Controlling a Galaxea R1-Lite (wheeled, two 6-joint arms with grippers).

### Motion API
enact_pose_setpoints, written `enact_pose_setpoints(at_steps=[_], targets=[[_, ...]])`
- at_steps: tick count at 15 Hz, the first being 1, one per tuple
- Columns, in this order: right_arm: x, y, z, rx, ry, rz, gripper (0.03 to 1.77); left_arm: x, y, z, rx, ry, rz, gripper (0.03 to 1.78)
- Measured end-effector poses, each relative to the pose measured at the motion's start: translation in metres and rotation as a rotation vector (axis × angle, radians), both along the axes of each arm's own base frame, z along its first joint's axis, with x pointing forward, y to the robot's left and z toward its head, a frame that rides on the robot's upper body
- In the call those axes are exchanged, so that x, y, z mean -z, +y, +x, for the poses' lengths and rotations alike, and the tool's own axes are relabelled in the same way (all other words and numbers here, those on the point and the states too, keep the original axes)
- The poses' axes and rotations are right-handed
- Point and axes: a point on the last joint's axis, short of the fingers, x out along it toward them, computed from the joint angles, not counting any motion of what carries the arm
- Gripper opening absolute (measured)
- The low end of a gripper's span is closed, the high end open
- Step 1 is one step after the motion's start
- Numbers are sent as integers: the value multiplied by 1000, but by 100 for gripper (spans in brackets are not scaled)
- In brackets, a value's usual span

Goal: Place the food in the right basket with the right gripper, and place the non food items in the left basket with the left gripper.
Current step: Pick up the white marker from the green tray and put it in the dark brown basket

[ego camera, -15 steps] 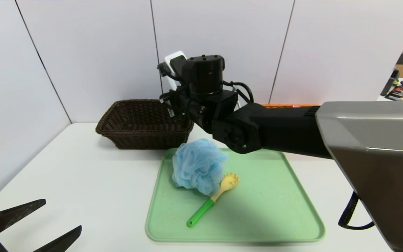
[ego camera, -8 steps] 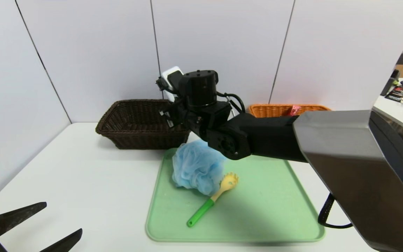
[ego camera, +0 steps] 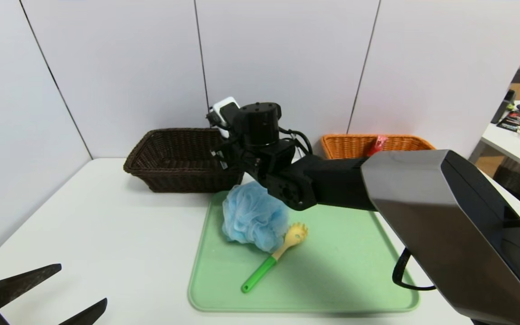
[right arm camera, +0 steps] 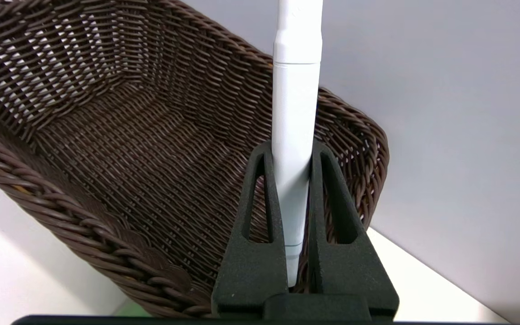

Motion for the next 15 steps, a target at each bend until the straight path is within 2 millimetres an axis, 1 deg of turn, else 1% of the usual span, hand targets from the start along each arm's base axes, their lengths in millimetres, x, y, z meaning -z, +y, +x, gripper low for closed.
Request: enact_pose_setpoints(at_steps=[2, 3, 6, 9, 12, 13, 15], targets=[[2, -1, 2, 3, 1, -2, 18, 0, 0, 0, 0, 3, 0, 169], [3, -1, 3, 2, -3, -7, 24, 0, 0, 0, 0, 3, 1, 169], [5, -1, 4, -1, -12, -29, 71, 0, 0, 1, 0, 5, 1, 169], [5, 0, 3, -3, -15, -31, 103, 0, 0, 1, -1, 5, 1, 169], [3, 0, 2, -1, -17, -28, 124, 0, 0, 1, 0, 5, 1, 169], [-1, -1, 1, 2, -22, -23, 130, 0, 0, 1, -1, 4, 1, 169], [-18, -8, -5, 2, -43, -16, 139, 0, 0, 1, -1, 5, 1, 169]])
